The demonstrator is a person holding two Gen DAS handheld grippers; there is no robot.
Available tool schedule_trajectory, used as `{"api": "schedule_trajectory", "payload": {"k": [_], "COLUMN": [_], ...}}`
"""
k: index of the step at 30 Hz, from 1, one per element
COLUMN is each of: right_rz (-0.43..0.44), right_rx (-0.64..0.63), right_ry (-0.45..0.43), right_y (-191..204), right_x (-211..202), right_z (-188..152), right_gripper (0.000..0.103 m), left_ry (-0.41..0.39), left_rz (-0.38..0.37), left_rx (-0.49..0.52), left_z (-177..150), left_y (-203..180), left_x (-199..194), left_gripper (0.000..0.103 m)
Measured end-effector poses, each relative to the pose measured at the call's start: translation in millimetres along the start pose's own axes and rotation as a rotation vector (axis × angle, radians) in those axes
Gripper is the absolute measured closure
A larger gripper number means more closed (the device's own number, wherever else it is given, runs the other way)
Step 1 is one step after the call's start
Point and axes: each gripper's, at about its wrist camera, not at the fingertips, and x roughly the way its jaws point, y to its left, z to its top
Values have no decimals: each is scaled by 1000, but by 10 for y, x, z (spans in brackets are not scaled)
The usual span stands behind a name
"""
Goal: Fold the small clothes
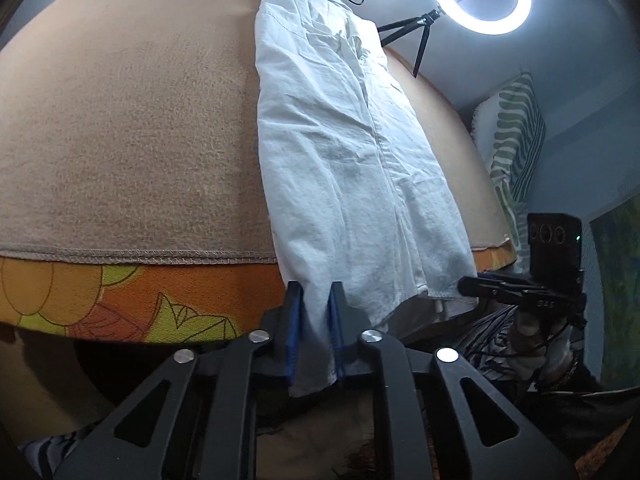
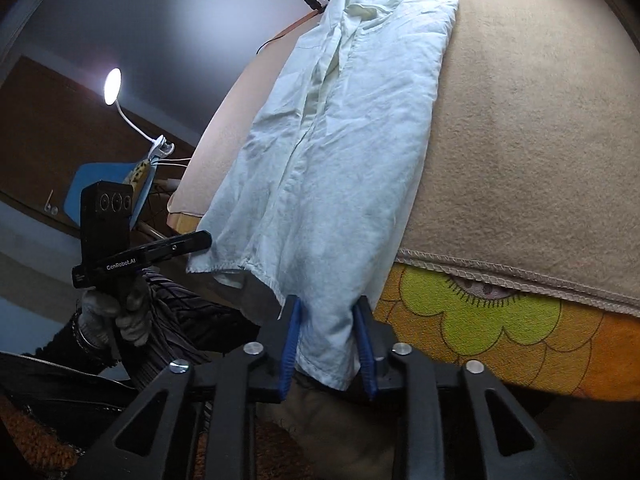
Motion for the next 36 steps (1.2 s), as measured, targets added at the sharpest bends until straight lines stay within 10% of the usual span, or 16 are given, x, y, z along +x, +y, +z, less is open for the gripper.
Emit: {"api": "schedule_trajectory", "payload": {"k": [22,36], "right_rz": [267,258], "right_rx": [194,448], "right_ry": [-105,-140], "right_y": [-24,-567], "right_x": [-467,-265], "right_z": [430,1322], "right_gripper": [97,97], "left_ry": [-51,-94], "left_rz": [-209,-168], "left_rx": [-63,-111], "left_z": [551,1478], "left_y": [-217,16], "left_x": [-220,95], "left_gripper": [98,98]}}
